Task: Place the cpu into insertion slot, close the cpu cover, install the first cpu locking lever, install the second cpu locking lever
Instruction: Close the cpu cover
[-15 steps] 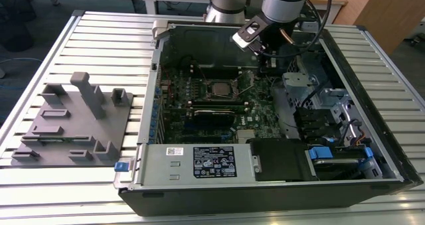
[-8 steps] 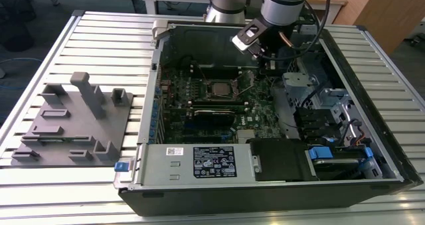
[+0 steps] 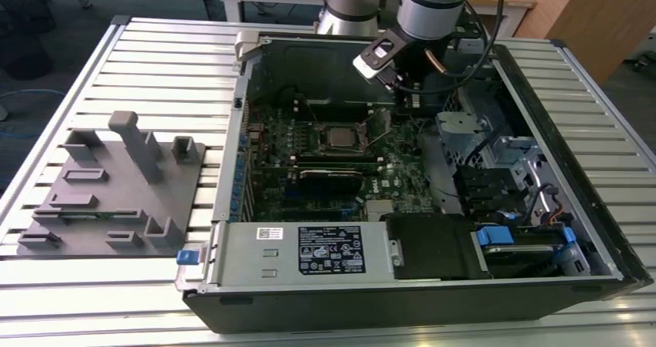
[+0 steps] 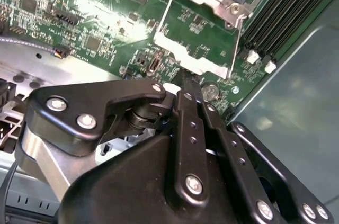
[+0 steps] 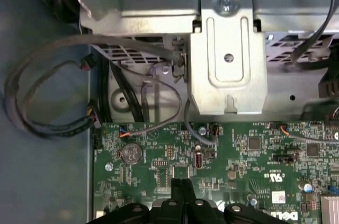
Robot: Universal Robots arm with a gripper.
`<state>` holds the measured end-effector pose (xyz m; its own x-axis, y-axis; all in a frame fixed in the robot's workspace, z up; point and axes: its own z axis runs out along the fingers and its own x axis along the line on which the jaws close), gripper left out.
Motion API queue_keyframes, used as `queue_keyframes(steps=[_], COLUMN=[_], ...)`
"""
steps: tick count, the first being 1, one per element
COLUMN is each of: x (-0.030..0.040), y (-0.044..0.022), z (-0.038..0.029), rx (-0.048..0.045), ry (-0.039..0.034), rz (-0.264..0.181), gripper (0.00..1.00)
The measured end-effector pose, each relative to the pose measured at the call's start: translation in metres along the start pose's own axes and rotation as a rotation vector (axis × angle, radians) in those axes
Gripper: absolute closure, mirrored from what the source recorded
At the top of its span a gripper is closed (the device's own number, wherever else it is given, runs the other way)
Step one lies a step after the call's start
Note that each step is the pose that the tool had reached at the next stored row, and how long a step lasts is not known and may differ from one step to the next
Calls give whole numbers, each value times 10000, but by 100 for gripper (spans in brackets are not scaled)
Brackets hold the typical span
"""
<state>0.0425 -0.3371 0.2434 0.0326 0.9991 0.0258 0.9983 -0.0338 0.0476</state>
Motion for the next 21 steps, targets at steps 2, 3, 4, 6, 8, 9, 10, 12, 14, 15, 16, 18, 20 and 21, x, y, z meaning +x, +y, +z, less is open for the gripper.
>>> queue_keyframes(steps=[2,3,4,6,8,9,10,12,14,15,16,18,20,21], x=[-1,-2,-3,-4,-4,-5,-6,-8,-10,-11,-12,-14,-15,-15], y=[-33,-51,-66,-97,-130,-151,-174,-225,-285,-317,-351,-416,-459,-465], z=[0,-1,-1,-2,-3,-4,-5,-8,-11,-13,-14,-17,-18,-17], rx=[0,1,1,1,1,2,2,2,5,6,7,9,8,8], ry=[5,8,12,25,52,67,81,110,175,214,248,295,311,311], rz=[0,1,1,1,3,4,4,5,8,11,13,14,16,16], gripper=[90,90,90,90,90,90,90,90,90,90,90,90,90,90])
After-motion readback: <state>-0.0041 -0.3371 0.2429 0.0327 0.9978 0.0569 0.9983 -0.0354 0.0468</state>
